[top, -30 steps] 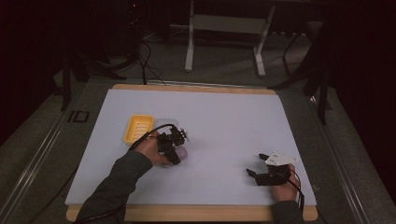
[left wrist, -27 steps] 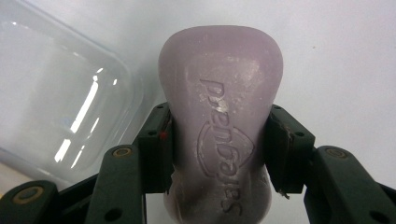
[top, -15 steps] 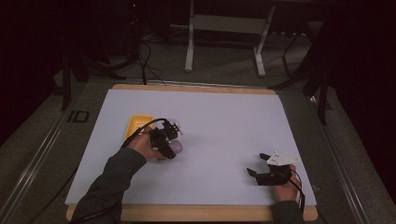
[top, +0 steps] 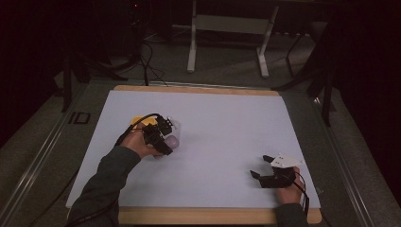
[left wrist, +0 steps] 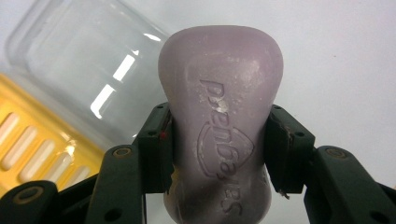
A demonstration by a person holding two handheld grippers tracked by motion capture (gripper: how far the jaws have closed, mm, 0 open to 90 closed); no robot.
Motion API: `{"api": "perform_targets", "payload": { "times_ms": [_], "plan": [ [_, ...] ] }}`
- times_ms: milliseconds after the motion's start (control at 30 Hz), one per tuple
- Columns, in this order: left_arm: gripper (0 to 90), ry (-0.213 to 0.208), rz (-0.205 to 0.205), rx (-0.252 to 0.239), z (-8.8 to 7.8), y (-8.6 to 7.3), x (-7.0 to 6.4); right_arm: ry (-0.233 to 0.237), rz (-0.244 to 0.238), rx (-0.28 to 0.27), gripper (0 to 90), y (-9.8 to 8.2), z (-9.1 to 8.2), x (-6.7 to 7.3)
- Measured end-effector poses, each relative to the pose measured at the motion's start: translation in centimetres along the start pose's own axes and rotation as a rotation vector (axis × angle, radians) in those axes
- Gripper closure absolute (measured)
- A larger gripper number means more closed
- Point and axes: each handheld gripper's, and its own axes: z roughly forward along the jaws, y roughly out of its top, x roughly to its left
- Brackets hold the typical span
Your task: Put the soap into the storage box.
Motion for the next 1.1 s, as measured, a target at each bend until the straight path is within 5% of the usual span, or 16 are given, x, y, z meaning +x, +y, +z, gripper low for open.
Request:
{"api": "perform_targets", "payload": {
  "times_ms": [1100],
  "plan": [
    [49.8, 0.038, -0.075, -0.015, -1.6, -1.0, 3.2, -0.003, -0.006, 0.004, 17.4, 0.0, 0.1, 0.0]
  ]
}}
